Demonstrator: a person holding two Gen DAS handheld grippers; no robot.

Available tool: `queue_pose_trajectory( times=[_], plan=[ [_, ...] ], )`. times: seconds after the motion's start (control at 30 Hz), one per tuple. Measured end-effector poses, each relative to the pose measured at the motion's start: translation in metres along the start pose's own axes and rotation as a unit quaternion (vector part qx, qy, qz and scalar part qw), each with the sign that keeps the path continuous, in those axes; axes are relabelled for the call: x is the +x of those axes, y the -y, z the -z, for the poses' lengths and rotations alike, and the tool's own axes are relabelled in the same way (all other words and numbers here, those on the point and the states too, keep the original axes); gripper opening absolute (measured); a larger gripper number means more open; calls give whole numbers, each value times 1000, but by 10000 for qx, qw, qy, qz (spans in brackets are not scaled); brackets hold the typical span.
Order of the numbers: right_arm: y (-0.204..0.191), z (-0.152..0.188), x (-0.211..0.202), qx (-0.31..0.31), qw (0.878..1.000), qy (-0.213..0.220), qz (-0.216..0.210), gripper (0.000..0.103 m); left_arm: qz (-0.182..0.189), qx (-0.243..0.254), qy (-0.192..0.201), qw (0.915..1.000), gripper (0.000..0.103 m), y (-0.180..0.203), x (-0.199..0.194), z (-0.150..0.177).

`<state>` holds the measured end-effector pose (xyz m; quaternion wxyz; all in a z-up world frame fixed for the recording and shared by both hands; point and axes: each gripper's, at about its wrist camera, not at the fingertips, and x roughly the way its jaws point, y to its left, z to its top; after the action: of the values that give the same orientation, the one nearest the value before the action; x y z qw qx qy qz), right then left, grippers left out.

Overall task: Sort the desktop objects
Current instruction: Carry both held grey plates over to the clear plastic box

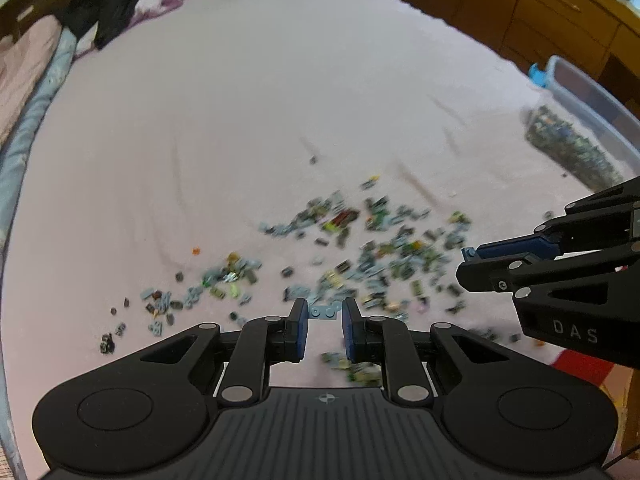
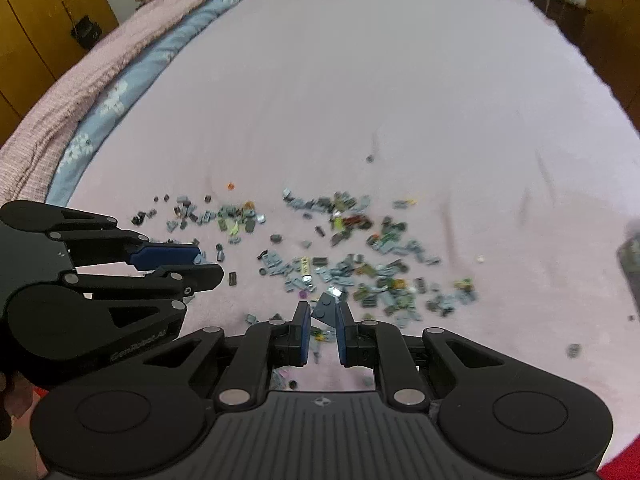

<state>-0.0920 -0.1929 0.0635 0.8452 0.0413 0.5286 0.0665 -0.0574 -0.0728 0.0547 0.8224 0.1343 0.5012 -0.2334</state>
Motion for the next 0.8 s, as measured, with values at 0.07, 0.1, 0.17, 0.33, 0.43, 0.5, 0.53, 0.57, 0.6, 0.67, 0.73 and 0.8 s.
queue_pose_trajectory(
  times=[0.07,0.1,0.17,0.33,0.43,0.5,0.53,0.57,0.6,0.67,0.73,0.8],
  plan=[
    [8,3,-19,3,9999,105,44,14,3,67,75,9999,20,13,-10,-7],
    [13,4,-28,8,9999,160,59,14,1,100,116,9999,20,20,-15,-10],
    [23,8,-46,10,9996,281,78,14,0,146,195,9997,20,35,-24,-19],
    [57,23,-91,88,9977,665,78,14,-53,180,333,9993,20,75,-39,-39],
    [80,31,-116,143,9958,896,105,14,0,129,357,9993,20,101,-44,-48],
    [99,37,-132,155,9945,1029,111,14,10,101,401,9991,20,122,-49,-54],
    [108,41,-139,149,9939,1087,116,14,9,88,423,9991,20,132,-51,-56],
    [118,45,-148,140,9933,1143,123,14,-3,75,450,9990,20,142,-53,-58],
    [128,50,-156,132,9926,1198,130,14,-20,57,482,9988,20,154,-55,-61],
    [149,60,-172,124,9916,1278,134,14,-63,27,541,9985,20,176,-58,-65],
    [172,71,-186,101,9910,1327,138,14,-108,-9,604,9981,20,199,-60,-69],
    [192,80,-197,61,9906,1356,159,14,-132,-36,664,9977,20,221,-62,-74]
  ],
)
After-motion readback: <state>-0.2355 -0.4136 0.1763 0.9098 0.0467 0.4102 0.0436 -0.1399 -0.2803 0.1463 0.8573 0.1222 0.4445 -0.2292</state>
